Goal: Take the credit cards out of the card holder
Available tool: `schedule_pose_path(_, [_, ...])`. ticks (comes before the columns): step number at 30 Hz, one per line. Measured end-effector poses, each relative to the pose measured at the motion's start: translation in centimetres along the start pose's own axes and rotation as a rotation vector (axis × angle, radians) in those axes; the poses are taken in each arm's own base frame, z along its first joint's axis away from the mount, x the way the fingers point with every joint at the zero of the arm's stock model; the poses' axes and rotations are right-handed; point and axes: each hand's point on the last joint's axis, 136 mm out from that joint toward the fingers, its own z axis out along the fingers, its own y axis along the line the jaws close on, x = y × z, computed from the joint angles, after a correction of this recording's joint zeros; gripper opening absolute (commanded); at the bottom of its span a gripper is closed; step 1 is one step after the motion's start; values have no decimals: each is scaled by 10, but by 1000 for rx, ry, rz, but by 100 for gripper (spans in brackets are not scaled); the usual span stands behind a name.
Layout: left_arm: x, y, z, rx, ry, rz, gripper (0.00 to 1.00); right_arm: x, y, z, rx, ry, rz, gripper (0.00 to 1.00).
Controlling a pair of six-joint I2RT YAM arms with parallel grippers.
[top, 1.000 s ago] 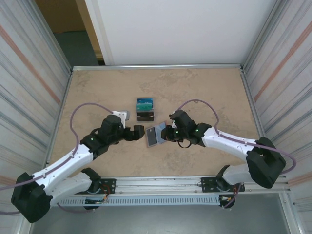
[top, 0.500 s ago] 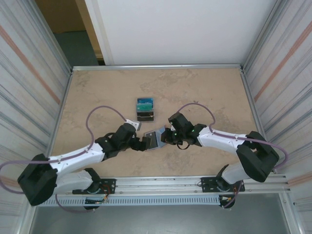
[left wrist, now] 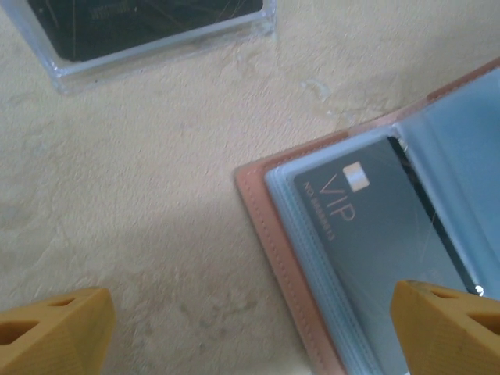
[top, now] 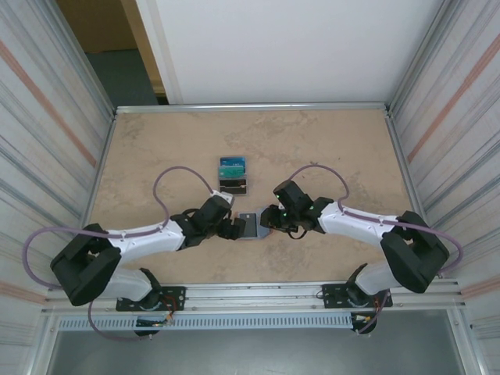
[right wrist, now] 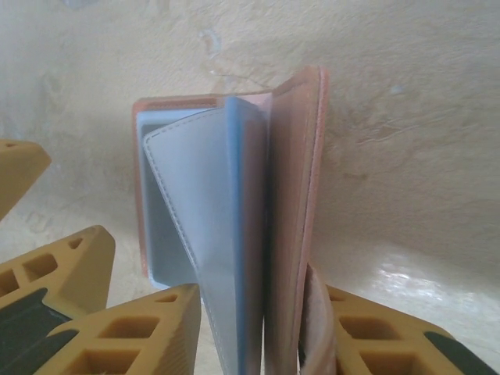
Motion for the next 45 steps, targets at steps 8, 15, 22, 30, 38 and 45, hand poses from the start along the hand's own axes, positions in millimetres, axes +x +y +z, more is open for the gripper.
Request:
schedule_pose_path(8, [-1,1,6,-14,0,3,78,-9,-38,-22,180,-65,1,54])
schedule_pose_path(15, [-1,-1,11,-12,0,2,73,-21,-63,-52,303,-131,8,50])
schedule_pose_path(22, [3,-5,20,6,24,0,67,-27,-26,-70,234,-198,-65,45])
schedule_pose_path(30, [2,-11,24,37,26,-28,59,-24,31,-47,123,-165,-144,33])
schedule_pose_path(38, [3,-16,26,71,40,-64,56,-10,20,6,153,-16,-112,22])
schedule_pose_path(45, [5,-22,27,107,52,-83,50,-14,-6,22,115,29,5,20])
